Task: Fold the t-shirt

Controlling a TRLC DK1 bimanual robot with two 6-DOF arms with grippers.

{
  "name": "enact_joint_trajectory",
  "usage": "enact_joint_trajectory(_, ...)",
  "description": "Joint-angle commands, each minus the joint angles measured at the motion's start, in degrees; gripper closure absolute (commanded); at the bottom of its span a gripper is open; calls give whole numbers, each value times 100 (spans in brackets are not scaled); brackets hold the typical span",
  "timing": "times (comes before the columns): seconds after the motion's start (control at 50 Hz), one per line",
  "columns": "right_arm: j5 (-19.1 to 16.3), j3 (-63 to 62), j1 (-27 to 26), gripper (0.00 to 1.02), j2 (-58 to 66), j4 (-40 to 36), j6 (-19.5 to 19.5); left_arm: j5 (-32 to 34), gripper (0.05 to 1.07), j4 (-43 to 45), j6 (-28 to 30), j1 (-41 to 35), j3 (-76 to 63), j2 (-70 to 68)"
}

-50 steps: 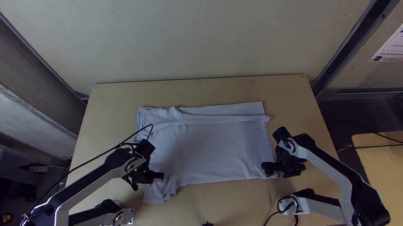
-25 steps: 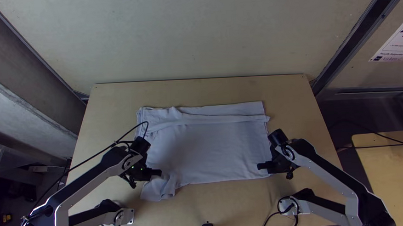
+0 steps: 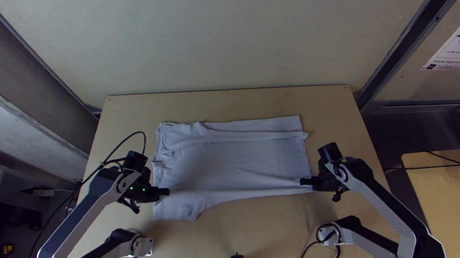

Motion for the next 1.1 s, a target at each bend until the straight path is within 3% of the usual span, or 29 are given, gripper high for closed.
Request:
enact_joint_trajectory(0.0, 149, 223, -131, 99, -58, -40, 0, 40, 104, -193, 388, 349, 128, -93)
enact_joint_trajectory(0.48, 211, 1216, -422, 99, 575, 171, -141, 93, 104, -132, 652, 745, 1376, 961)
enact_joint_trajectory(1.08, 316, 3009, -668, 99, 2570, 523, -404, 40, 104, -35, 1021, 1184, 3477, 3009)
